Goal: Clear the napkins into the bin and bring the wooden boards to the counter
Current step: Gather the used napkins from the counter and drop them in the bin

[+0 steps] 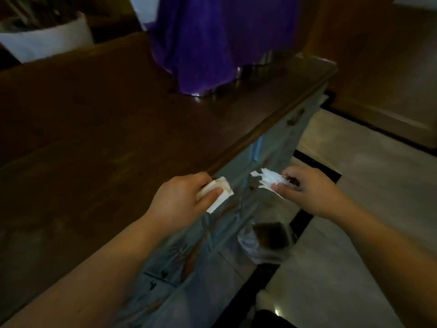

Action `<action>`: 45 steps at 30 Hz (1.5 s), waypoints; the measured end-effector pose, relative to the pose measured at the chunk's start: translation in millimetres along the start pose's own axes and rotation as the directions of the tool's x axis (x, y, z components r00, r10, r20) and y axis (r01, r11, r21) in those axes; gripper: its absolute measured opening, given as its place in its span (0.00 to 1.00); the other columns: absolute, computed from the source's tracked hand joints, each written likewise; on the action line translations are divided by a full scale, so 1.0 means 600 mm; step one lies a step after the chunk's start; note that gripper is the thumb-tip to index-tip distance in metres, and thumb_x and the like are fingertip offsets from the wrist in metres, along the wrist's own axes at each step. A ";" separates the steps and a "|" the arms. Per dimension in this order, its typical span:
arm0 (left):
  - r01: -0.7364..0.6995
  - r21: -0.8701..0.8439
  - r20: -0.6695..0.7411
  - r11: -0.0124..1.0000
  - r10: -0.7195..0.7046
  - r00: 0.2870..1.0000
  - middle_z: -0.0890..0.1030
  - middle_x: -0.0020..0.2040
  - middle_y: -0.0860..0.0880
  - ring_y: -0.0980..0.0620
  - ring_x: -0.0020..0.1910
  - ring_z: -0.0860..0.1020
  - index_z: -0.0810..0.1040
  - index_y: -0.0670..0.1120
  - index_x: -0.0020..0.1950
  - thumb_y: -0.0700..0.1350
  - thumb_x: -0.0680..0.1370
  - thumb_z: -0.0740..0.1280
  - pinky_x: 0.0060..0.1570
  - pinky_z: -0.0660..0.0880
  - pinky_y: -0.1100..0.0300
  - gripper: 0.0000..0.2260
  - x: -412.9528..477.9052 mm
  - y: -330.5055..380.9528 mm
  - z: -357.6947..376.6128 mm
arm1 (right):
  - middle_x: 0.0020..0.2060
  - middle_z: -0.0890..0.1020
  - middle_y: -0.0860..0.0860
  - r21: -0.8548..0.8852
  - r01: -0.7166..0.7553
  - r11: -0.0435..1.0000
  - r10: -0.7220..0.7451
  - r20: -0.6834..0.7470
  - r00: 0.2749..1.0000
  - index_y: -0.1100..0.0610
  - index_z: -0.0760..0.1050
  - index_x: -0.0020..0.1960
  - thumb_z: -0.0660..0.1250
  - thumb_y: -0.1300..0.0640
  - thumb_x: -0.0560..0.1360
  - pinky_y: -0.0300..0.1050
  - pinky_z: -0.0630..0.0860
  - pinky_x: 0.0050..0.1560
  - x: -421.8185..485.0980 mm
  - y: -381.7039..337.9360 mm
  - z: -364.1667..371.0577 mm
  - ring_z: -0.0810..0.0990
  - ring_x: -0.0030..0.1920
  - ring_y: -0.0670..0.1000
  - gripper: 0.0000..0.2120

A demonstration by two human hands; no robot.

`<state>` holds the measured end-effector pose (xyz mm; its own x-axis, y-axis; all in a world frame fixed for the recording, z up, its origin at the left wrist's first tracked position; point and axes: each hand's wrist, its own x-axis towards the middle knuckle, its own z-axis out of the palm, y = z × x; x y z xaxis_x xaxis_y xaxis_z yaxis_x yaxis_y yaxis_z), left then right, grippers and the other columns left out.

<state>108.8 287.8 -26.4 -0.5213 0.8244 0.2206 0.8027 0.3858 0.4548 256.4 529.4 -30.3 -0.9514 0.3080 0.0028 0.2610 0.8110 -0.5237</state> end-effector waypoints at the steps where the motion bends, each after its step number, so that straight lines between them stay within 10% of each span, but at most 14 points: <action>1: -0.015 -0.012 0.009 1.000 0.015 1.000 0.73 0.30 0.53 0.55 0.27 0.71 0.75 0.50 0.42 0.62 0.74 0.56 0.27 0.69 0.53 0.17 0.007 0.010 0.016 | 0.30 0.71 0.48 0.024 -0.034 0.999 0.034 0.000 0.999 0.57 0.74 0.38 0.68 0.50 0.76 0.40 0.63 0.31 -0.020 0.022 -0.003 0.70 0.31 0.46 0.12; 9: -0.033 0.011 0.142 0.999 0.031 0.989 0.65 0.25 0.55 0.57 0.25 0.68 0.63 0.58 0.33 0.61 0.75 0.58 0.25 0.59 0.59 0.13 0.070 0.090 0.152 | 0.27 0.70 0.48 0.259 -0.239 0.936 0.257 -0.036 0.966 0.48 0.69 0.34 0.69 0.51 0.76 0.36 0.63 0.28 -0.111 0.206 0.023 0.71 0.27 0.44 0.14; 20: 0.408 -0.143 0.308 0.902 -0.351 0.884 0.72 0.33 0.51 0.46 0.35 0.75 0.73 0.47 0.42 0.59 0.74 0.61 0.34 0.68 0.57 0.15 0.173 0.118 0.455 | 0.27 0.72 0.47 0.403 -0.458 0.792 0.445 0.133 0.886 0.48 0.68 0.32 0.68 0.52 0.76 0.40 0.64 0.30 -0.127 0.488 0.098 0.71 0.27 0.46 0.16; 25: 0.552 -0.129 0.344 0.824 -0.485 0.804 0.78 0.44 0.42 0.46 0.43 0.76 0.76 0.37 0.52 0.53 0.77 0.63 0.42 0.67 0.59 0.18 0.169 0.066 0.615 | 0.28 0.76 0.48 0.419 -0.560 0.715 0.510 0.236 0.827 0.49 0.73 0.35 0.68 0.49 0.76 0.42 0.70 0.32 -0.108 0.608 0.222 0.76 0.30 0.48 0.12; 32: 0.642 -0.104 0.327 0.760 -0.583 0.744 0.72 0.32 0.49 0.48 0.34 0.73 0.71 0.45 0.38 0.51 0.77 0.63 0.35 0.64 0.59 0.12 0.159 -0.049 0.851 | 0.30 0.83 0.48 0.449 -0.641 0.623 0.547 0.336 0.767 0.57 0.80 0.40 0.67 0.47 0.76 0.30 0.71 0.32 -0.075 0.747 0.460 0.81 0.32 0.41 0.14; 38: 0.781 -0.181 0.356 0.597 -0.701 0.618 0.76 0.40 0.43 0.43 0.42 0.76 0.75 0.39 0.46 0.50 0.78 0.62 0.39 0.69 0.55 0.13 0.139 -0.154 1.027 | 0.41 0.86 0.53 0.448 -0.684 0.575 0.552 0.405 0.729 0.58 0.83 0.48 0.67 0.42 0.75 0.47 0.81 0.49 -0.028 0.851 0.661 0.85 0.42 0.47 0.19; 45: 0.835 -0.237 0.484 0.497 -0.685 0.545 0.78 0.47 0.39 0.43 0.42 0.76 0.73 0.43 0.52 0.50 0.77 0.63 0.37 0.71 0.56 0.11 0.126 -0.216 1.171 | 0.43 0.83 0.52 0.496 -0.721 0.485 0.600 0.411 0.686 0.55 0.79 0.52 0.68 0.46 0.75 0.46 0.78 0.45 0.023 0.897 0.782 0.83 0.45 0.52 0.13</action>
<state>169.2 591.1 -674.7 -0.6931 0.3856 -0.6091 -0.1055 0.7816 0.6148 306.7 736.5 -711.8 -0.5638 0.4934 -0.6623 0.7309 -0.0753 -0.6783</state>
